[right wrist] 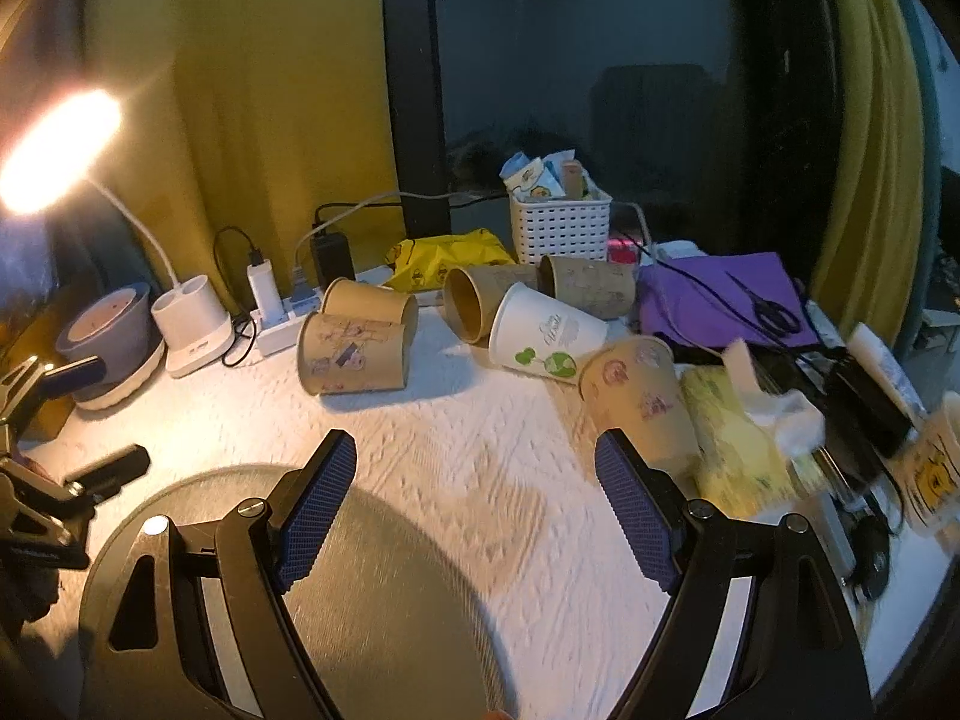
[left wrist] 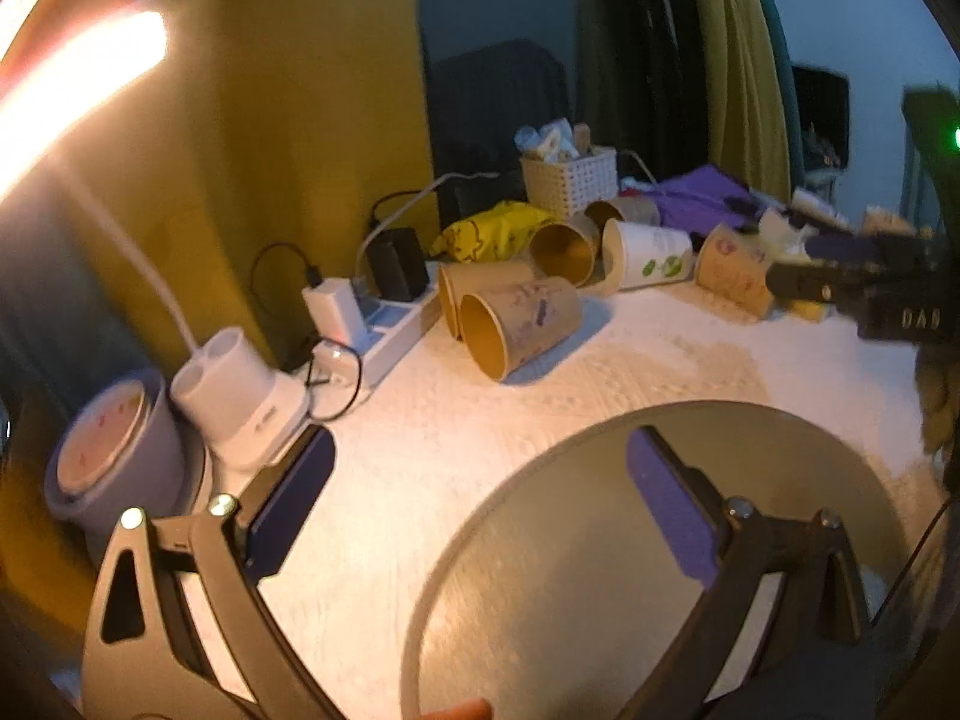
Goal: Flip cup upright
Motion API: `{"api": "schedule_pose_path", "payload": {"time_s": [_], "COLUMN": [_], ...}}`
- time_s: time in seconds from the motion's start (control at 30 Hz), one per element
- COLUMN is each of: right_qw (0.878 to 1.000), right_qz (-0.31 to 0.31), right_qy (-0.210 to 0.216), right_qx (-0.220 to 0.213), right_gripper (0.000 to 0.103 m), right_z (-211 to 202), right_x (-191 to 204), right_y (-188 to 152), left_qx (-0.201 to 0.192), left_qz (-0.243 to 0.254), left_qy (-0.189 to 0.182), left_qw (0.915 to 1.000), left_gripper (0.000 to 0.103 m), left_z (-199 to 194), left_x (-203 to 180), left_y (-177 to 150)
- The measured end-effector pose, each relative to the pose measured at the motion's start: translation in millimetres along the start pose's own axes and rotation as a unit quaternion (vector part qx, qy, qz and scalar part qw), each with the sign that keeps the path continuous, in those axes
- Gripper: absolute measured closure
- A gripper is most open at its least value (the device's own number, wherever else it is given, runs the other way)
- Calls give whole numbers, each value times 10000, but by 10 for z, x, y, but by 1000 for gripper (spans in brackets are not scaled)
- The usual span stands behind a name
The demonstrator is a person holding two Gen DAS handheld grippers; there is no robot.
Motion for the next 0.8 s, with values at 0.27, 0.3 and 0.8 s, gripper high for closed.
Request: {"api": "schedule_pose_path", "payload": {"time_s": [0.27,0.3,0.8], "right_qw": [9990,9987,9969], "right_qz": [88,110,298], "right_qy": [307,331,538], "right_qx": [325,374,490], "right_gripper": [18,18,18], "right_z": [502,564,897], "right_x": [-189,-218,-354], "right_y": [286,308,368], "left_qx": [198,200,255], "left_qz": [681,790,2423], "left_qy": [-175,-203,-364], "left_qw": [9973,9965,9692], "left_gripper": [4,4,5], "left_z": [626,698,1629], "left_x": [-91,-125,-581], "left_y": [441,487,820]}}
Point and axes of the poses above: each gripper's, at about its wrist camera, not at the fingertips, and z roughly the way its jaws point, x to its left, y to its top, the point moved 1 cm from there along z, roughly the way its jaws point, and after that the axes turned 4 degrees about y, right-handed, at the moved point
